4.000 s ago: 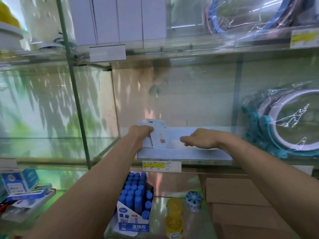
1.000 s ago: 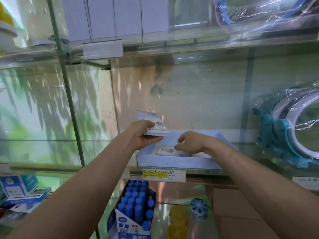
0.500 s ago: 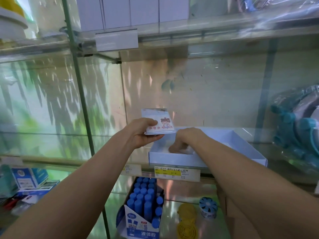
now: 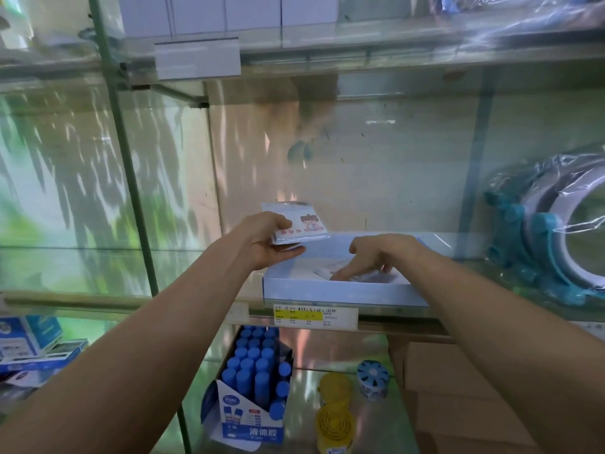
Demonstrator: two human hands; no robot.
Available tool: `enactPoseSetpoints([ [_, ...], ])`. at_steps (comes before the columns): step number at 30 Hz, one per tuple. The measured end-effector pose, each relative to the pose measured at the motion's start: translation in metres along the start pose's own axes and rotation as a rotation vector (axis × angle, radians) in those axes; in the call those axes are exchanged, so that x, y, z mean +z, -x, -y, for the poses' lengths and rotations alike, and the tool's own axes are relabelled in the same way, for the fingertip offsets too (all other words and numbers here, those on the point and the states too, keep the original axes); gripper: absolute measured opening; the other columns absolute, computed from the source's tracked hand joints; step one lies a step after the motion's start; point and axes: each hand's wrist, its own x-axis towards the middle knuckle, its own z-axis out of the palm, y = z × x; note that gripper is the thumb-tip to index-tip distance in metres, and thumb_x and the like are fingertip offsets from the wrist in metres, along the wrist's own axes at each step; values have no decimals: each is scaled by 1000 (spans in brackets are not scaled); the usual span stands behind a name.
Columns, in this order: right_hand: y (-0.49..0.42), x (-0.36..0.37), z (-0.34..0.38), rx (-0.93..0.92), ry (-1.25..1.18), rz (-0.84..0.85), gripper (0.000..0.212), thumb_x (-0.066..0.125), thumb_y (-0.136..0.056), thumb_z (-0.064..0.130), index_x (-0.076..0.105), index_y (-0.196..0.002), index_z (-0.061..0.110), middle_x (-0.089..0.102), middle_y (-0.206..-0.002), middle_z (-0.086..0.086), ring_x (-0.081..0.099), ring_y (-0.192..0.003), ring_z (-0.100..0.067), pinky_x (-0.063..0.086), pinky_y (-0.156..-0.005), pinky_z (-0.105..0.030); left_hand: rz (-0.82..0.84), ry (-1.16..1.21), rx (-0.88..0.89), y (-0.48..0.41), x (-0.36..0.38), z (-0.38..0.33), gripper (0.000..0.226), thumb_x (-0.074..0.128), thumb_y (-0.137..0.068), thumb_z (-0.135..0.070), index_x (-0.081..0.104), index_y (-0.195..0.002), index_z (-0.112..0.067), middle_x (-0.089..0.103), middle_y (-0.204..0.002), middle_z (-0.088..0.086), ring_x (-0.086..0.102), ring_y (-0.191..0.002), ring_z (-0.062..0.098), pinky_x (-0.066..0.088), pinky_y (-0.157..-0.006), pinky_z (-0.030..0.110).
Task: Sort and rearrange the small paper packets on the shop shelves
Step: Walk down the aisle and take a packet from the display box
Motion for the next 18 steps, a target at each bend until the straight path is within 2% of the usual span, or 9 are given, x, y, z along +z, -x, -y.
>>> enactPoseSetpoints([
  [2,5,-1,-3,44,-33,16,83,69,-70,65,48,-129,12,53,-129,-5,57,-96,-23,48,-79,-29,0,-5,-6,-2,4,1,17,49,-93,4,49,-108,-3,58,-99,18,59,-80,29,50,-78,47],
  [5,3,-1,-9,86,-271,50,48,76,-73,48,56,-92,8,56,-93,-9,54,-72,-21,46,-56,-21,13,-78,-56,-5,15,9,11,48,-94,0,51,-102,-7,59,-97,14,58,-76,24,39,-94,56],
  [6,1,0,-11,81,-372,33,39,77,-76,39,57,-88,8,54,-86,-8,52,-67,-19,45,-53,-21,20,-105,-79,-5,18,13,9,48,-94,-2,50,-98,-9,59,-93,11,59,-76,22,34,-98,58],
  [9,1,0,-13,8,-680,-63,24,68,-86,17,61,-104,2,51,-82,-10,47,-59,-17,43,-49,-22,45,-105,-127,-6,26,18,9,48,-93,-2,48,-94,-11,61,-92,9,60,-82,20,29,-99,62],
  [11,5,-3,-13,-42,-862,-104,18,57,-92,12,60,-106,0,56,-82,-11,53,-58,-17,48,-49,-22,78,-56,-124,-9,29,15,12,47,-92,0,49,-99,-10,61,-95,10,61,-86,21,33,-94,66],
  [13,12,-8,-14,-73,-1090,-18,15,48,-95,7,60,-101,0,62,-85,-12,65,-61,-20,56,-55,-26,82,-35,-112,-11,29,10,17,46,-92,0,50,-105,-11,61,-99,11,61,-84,22,42,-86,62],
  [15,19,-12,-16,-98,-1238,67,13,46,-93,1,58,-97,-2,65,-83,-18,70,-62,-26,60,-60,-30,11,-114,-55,-14,27,4,13,50,-92,-4,52,-102,-12,60,-107,10,60,-89,24,39,-90,56],
  [17,22,-13,-19,-102,-1185,29,12,45,-94,-3,56,-96,-5,66,-79,-20,71,-62,-26,61,-66,-33,-73,-155,15,-17,21,-1,11,52,-91,-7,53,-102,-10,58,-106,10,57,-93,25,37,-90,48],
  [18,21,-12,-19,-99,-1092,-32,13,44,-95,-5,56,-99,-7,65,-78,-20,71,-66,-26,60,-72,-34,-90,-129,42,-19,18,-4,11,52,-91,-5,53,-101,-9,58,-101,11,57,-87,24,39,-85,43],
])
